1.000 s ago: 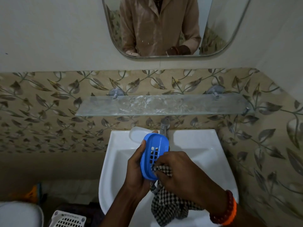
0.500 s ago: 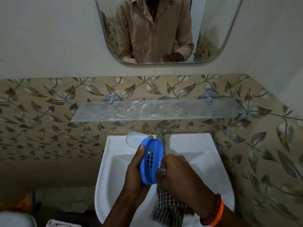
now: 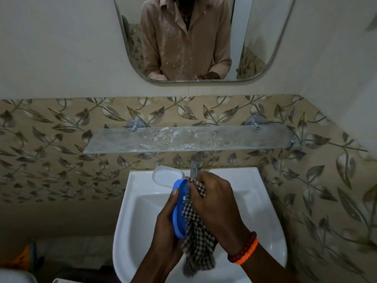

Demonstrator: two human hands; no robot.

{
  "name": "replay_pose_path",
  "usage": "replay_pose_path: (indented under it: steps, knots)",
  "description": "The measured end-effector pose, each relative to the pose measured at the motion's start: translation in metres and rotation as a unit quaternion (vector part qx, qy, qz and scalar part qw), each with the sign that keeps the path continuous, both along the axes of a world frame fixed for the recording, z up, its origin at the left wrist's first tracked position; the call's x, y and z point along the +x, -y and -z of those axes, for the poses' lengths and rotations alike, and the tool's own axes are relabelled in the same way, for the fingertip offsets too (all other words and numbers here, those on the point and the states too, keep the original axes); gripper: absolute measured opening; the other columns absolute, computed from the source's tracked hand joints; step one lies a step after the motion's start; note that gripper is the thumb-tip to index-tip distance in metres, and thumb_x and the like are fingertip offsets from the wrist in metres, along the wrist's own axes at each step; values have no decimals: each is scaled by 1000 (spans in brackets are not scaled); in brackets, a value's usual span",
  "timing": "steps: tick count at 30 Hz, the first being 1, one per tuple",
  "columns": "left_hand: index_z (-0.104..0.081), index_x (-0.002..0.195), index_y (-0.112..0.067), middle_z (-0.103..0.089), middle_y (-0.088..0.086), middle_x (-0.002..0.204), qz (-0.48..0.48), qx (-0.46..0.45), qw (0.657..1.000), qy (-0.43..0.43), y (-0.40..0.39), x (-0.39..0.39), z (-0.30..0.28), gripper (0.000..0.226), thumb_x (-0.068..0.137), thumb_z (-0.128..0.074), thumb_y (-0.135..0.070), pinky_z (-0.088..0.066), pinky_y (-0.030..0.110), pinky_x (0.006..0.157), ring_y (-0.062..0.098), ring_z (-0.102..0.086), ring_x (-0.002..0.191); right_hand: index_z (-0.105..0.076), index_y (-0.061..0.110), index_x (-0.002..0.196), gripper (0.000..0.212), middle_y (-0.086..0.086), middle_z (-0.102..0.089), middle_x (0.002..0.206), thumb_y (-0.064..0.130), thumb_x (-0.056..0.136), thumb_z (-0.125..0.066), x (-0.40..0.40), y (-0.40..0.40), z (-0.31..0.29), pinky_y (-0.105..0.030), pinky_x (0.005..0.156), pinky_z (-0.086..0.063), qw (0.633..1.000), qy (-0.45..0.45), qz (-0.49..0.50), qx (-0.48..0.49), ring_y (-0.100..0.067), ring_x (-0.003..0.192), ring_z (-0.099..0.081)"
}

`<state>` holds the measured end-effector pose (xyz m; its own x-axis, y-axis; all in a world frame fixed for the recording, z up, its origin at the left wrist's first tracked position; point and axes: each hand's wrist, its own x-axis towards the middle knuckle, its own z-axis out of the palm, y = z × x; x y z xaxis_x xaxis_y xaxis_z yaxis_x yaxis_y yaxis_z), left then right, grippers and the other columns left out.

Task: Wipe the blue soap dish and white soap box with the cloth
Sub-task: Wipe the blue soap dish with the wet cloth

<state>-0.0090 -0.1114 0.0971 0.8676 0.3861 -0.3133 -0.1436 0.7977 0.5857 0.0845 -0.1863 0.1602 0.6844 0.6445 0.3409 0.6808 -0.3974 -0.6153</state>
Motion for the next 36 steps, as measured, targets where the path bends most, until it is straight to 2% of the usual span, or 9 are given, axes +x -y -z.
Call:
replay_pose_path:
  steps: [6, 8, 13, 16, 21, 25, 31, 34, 36]
  knots:
    - [-64, 137, -28, -67, 20, 134, -9, 64, 998, 23, -12, -3, -8, 54, 87, -64, -50, -55, 50, 100, 35, -69, 115, -66, 20, 93, 14, 6, -70, 88, 32, 93, -59, -2, 10, 8, -11, 68, -52, 999, -35, -21, -32, -3, 76, -64]
    - [-71, 129, -24, -71, 20, 127, -17, 67, 997, 16, -12, -1, -9, 57, 80, -72, -52, -57, 48, 98, 33, -71, 110, -70, 20, 91, 15, 6, -72, 86, 32, 91, -61, 3, 9, 3, -5, 66, -48, 998, -45, -28, -21, -1, 75, -64]
    - [-75, 123, -17, -75, 18, 119, -13, 58, 998, 8, -6, 4, -9, 45, 92, -60, -46, -62, 39, 81, 30, -75, 103, -71, 18, 98, 17, 5, -72, 92, 31, 92, -62, 11, 2, 1, -17, 75, -55, 1000, -5, -10, 12, -5, 81, -65]
    - [-74, 125, -19, -75, 19, 116, -11, 41, 999, 11, -8, 2, -8, 43, 97, -52, -43, -62, 41, 80, 31, -75, 100, -70, 20, 97, 14, 5, -71, 91, 30, 90, -63, 6, 6, 8, -10, 72, -49, 999, -15, -46, -12, -3, 79, -63]
    - [-75, 122, -17, -76, 18, 117, 0, 81, 997, -11, -7, 3, -5, 45, 95, -53, -45, -62, 39, 82, 30, -75, 102, -70, 18, 104, 20, 3, -68, 96, 30, 94, -57, 13, 0, 3, -17, 75, -51, 999, 28, -29, -31, -8, 84, -65]
    - [-72, 127, -25, -71, 20, 126, -7, 106, 994, -21, -8, -1, -5, 41, 98, -51, -44, -61, 41, 86, 33, -72, 109, -67, 15, 95, 17, 1, -65, 93, 26, 96, -54, 8, 1, 2, -22, 73, -52, 995, 34, -61, -70, -11, 81, -64]
    - [-63, 139, -31, -69, 15, 126, 5, 105, 994, -17, -21, -2, -15, 51, 91, -62, -49, -61, 36, 77, 26, -72, 96, -72, 15, 91, 15, 1, -70, 96, 24, 90, -61, -5, 17, 7, -10, 68, -47, 965, -77, -201, -150, -7, 84, -66]
    - [-63, 139, -30, -68, 15, 127, -7, 84, 996, -7, -24, -1, -18, 52, 90, -64, -49, -59, 39, 84, 28, -67, 98, -76, 18, 89, 13, 4, -74, 96, 27, 86, -67, -5, 21, 2, -15, 75, -55, 959, -141, -205, -137, -4, 87, -69]
    - [-64, 138, -20, -69, 18, 128, -11, 44, 999, -5, -24, -2, -18, 65, 81, -75, -50, -58, 42, 90, 31, -68, 104, -77, 18, 88, 13, 4, -76, 92, 30, 84, -72, 4, 24, -3, -23, 79, -59, 938, -252, -218, -97, -6, 87, -72]
